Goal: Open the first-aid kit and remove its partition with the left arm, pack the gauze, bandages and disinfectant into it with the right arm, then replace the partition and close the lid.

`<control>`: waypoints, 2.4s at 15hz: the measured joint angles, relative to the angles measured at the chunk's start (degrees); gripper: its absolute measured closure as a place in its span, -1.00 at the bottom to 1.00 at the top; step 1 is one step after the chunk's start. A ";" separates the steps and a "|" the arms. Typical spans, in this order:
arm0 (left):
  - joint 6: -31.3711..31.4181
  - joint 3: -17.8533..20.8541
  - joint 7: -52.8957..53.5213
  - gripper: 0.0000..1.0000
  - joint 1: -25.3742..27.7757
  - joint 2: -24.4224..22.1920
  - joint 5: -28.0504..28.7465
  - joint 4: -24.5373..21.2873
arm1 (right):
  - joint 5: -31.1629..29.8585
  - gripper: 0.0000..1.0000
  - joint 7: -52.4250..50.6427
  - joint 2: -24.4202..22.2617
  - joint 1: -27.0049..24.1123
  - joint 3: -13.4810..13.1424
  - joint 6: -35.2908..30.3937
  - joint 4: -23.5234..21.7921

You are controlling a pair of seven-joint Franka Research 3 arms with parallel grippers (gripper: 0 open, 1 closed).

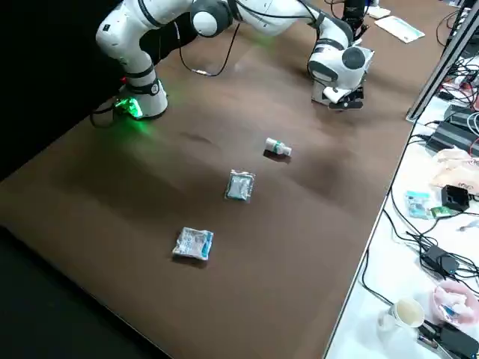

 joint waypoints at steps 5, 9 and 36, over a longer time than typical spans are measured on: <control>-1.65 -0.25 0.30 0.74 -0.02 -1.07 -0.01 0.18 | 0.02 -0.63 0.00 0.25 -0.01 0.00 -0.02 0.25; -5.97 -1.16 0.48 0.74 -0.12 -2.85 -0.01 0.34 | 0.02 -0.63 -0.02 0.44 0.00 0.03 -0.08 0.45; -17.84 -4.33 -0.14 0.74 -0.60 -5.07 -0.07 1.19 | 0.02 -0.63 -1.09 0.96 0.12 0.15 0.11 0.83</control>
